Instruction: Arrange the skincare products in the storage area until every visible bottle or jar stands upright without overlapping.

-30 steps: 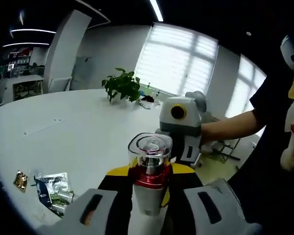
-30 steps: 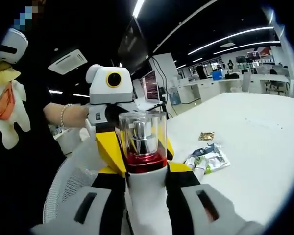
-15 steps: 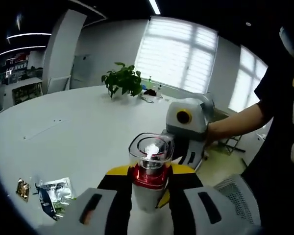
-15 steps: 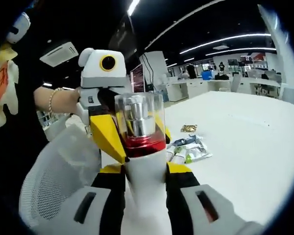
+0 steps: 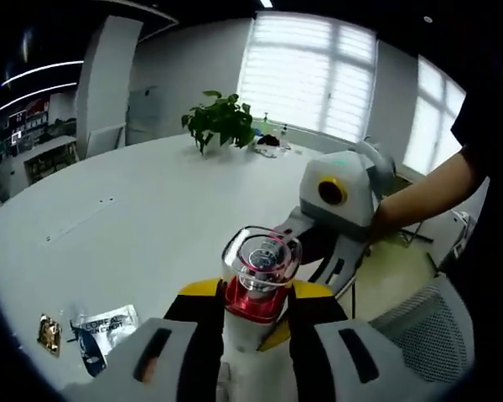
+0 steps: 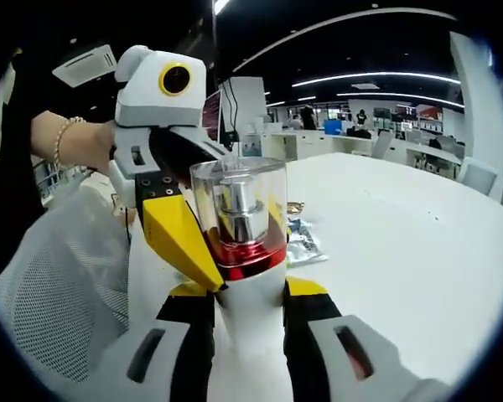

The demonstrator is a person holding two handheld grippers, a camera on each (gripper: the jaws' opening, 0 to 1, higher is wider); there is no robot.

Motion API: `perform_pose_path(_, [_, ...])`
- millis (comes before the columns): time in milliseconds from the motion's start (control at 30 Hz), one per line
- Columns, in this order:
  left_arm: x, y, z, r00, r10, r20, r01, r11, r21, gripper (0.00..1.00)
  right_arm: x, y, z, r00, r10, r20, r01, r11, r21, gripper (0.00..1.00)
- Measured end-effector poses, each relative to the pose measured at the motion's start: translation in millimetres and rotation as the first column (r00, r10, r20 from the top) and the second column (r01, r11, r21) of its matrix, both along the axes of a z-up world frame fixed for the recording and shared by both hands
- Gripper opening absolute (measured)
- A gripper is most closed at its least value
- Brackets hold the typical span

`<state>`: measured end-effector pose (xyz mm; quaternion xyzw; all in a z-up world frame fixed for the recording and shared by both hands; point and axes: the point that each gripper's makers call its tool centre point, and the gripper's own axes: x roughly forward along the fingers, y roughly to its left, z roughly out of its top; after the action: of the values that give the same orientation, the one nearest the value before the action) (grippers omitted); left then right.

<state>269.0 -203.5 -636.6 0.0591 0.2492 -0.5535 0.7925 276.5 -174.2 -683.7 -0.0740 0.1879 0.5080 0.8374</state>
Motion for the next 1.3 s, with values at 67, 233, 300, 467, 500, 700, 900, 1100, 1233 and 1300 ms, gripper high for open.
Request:
perform_pose_path(67, [6.2,0.4,-4.3,1.0,0.005,-0.004,-0.005,1.0,0.004,0.24,6.1,-0.4,-5.1,1.0,-0.006,0.003,0.006,1.0,-0.008,0.31])
perform_pose_path(233, [16.2,-1.5,-3.6,1.0,0.014,-0.006,-0.014,1.0,-0.01,0.24,17.2,-1.5,-6.4,1.0,-0.026,0.01,0.026,1.0,-0.006,0.31])
perform_pose_path(300, [21.4,-1.6,-3.2,1.0,0.018,-0.006,-0.018,1.0,-0.019,0.24,21.7,-2.0,-5.9,0.999,-0.036,0.02,0.036,0.999,-0.004,0.31])
perform_pose_path(467, [32.5,-1.8,-4.3,1.0,0.013,0.009,-0.013,0.999,-0.034,0.25,37.0,-5.6,-5.5,0.997,-0.047,0.06,0.048,0.999,-0.011,0.31])
perform_pose_path(500, [34.3,-2.0,-4.4,1.0,0.011,0.013,-0.01,0.999,-0.038,0.25,39.6,-7.0,-5.9,0.997,-0.047,0.068,0.049,0.999,-0.014,0.31])
perform_pose_path(700, [45.3,-8.5,-1.6,1.0,0.015,0.026,-0.013,0.997,-0.077,0.25,52.6,-12.0,-6.2,0.994,-0.071,0.082,0.07,0.998,0.007,0.31])
perform_pose_path(900, [60.8,-8.3,-4.5,0.999,0.025,0.031,-0.022,0.995,-0.093,0.25,65.0,-13.1,-4.5,0.993,-0.077,0.09,0.075,0.997,0.017,0.31])
perform_pose_path(1100, [70.9,-10.4,-3.4,0.999,0.028,0.044,-0.024,0.995,-0.096,0.25,76.9,-15.5,-5.3,0.993,-0.075,0.092,0.073,0.997,0.019,0.31])
perform_pose_path(1233, [74.9,-10.3,-3.5,0.998,0.03,0.047,-0.025,0.995,-0.095,0.25,80.4,-15.7,-6.0,0.994,-0.065,0.089,0.064,0.998,0.014,0.31])
perform_pose_path(1300, [74.8,-10.4,-3.3,0.998,0.03,0.047,-0.025,0.995,-0.094,0.25,80.9,-16.1,-6.6,0.994,-0.063,0.088,0.062,0.998,0.014,0.31])
